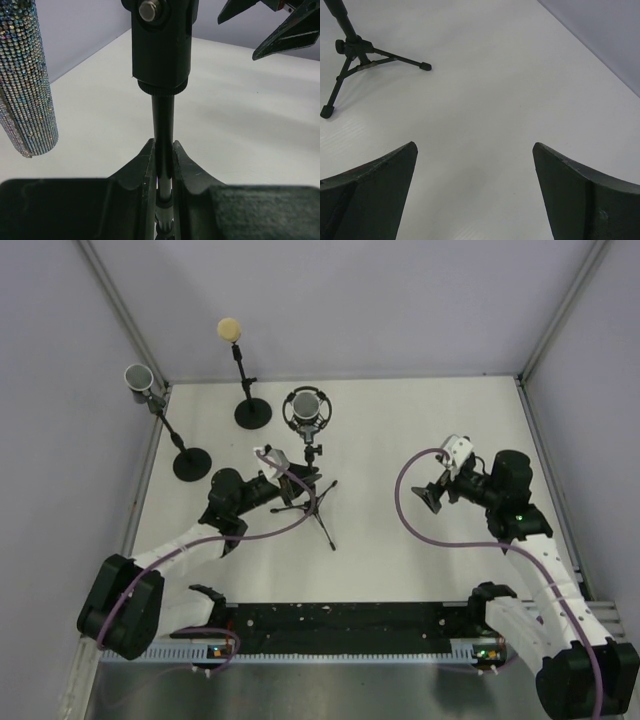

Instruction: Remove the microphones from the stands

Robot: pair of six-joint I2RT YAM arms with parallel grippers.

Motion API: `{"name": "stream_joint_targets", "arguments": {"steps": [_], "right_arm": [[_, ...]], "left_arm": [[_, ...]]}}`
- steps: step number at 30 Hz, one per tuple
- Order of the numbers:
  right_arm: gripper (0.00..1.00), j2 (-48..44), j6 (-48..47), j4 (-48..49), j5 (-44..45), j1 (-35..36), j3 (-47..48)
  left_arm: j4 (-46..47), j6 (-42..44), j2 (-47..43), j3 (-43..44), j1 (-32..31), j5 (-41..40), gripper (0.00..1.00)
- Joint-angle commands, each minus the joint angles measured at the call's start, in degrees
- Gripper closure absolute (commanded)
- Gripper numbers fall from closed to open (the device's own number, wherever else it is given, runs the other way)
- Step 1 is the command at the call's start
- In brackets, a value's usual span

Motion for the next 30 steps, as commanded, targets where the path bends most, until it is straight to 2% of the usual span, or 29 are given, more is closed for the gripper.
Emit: {"name": "stream_joint_targets", "arguments": {"steps": [1,2,4,6,9,12,16,19,23,30], "right_arm": [[0.01,0.0,0.5,2.5,-2.1,0.4,0.0],[0.01,0.0,0.7,2.6,-2.3,0.5,0.0],[0.01,-0.2,0.8,2.7,-2.6,0.4,0.1],[0.01,-0.3,1.2,2.9,-2.7,0.4,0.7],[0.01,-0.5,2.5,2.9,-2.5,0.4,3.4],[0.01,0.2,2.9,0.7,-2.3,0.7,7.9],[0.01,2.8,1.4,-3.1,-1.3,1.4,17.0],[0.01,5.7,1.1,-6.9,0.8,2.9,26.2],[0.01,8.6,2.4,-8.1,3.1,5.7,35.4],[0.01,16.2,5.8,-11.7,6.7,13.1,47.4]], "left_arm": [[7.7,3.8,-2.6,-0.9,-1.0,3.2,1.00],[7.8,4.4,-2.8,-1.3,-1.0,3.6,0.98],[7.5,5.3,-3.6,-1.8,-0.9,3.5,0.88],[6.4,6.7,-4.9,-2.2,-1.0,3.1,0.65],[4.7,8.0,-6.7,-2.1,-0.6,1.9,0.40],[2.8,8.3,-7.0,-1.4,-0.1,1.8,0.27],[-1.2,8.3,-7.6,0.6,1.2,2.8,0.01],[-13.0,10.5,-9.5,4.5,3.3,4.0,0.01],[-34.4,18.6,-12.2,10.8,3.7,1.6,0.01],[-65.5,28.1,-17.7,20.4,4.9,-8.8,0.01]]}}
